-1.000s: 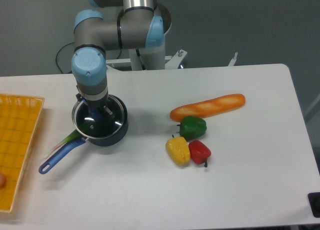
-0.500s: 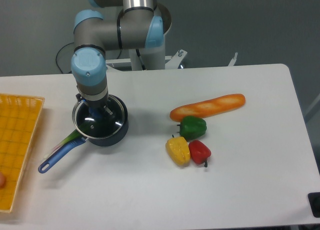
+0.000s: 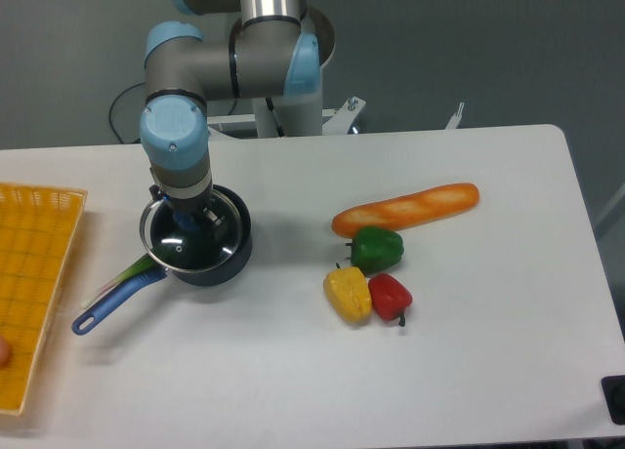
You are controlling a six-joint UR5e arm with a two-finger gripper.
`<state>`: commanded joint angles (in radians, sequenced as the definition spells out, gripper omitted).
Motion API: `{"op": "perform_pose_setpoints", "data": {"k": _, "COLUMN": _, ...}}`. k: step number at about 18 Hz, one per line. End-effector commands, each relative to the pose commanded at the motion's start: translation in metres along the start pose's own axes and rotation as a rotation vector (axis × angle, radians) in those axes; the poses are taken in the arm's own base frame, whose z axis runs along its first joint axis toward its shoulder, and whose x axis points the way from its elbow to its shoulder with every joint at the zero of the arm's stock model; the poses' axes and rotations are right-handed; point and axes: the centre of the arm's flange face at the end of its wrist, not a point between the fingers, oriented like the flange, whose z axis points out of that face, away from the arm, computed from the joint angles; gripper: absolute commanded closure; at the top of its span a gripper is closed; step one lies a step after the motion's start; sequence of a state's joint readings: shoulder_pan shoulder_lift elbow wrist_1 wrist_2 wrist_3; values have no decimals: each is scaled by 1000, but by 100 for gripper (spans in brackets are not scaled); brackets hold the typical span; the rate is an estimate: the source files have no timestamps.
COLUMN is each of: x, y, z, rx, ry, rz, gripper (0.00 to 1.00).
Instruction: Close the pot lid
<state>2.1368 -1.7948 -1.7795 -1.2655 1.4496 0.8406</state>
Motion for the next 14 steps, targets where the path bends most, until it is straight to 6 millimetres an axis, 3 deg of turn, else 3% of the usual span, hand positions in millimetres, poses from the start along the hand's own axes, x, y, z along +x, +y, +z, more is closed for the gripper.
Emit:
{"op": "perform_pose_setpoints", "data": {"k": 2, "x": -4, "y": -1, "z": -7, "rx": 11, "ry": -9, "rz": -9, "gripper": 0}}
{"op": "perform_pose_setpoints", "data": {"k": 5, "x": -17, "y": 0, "z": -21, "rx": 32, "ry": -34, "rz": -20, "gripper": 0}}
{"op": "perform_pose_setpoints", "data": {"k": 10, "x": -51, "y": 9, "z": -70, "rx": 90, "ry": -109, "rz": -65, "gripper": 0}}
{"op": "perform_pose_setpoints", "data": {"k": 14, "x": -66, "y": 25, "z": -74, "rx": 7, "ry": -168, "rz": 16, "gripper": 0}}
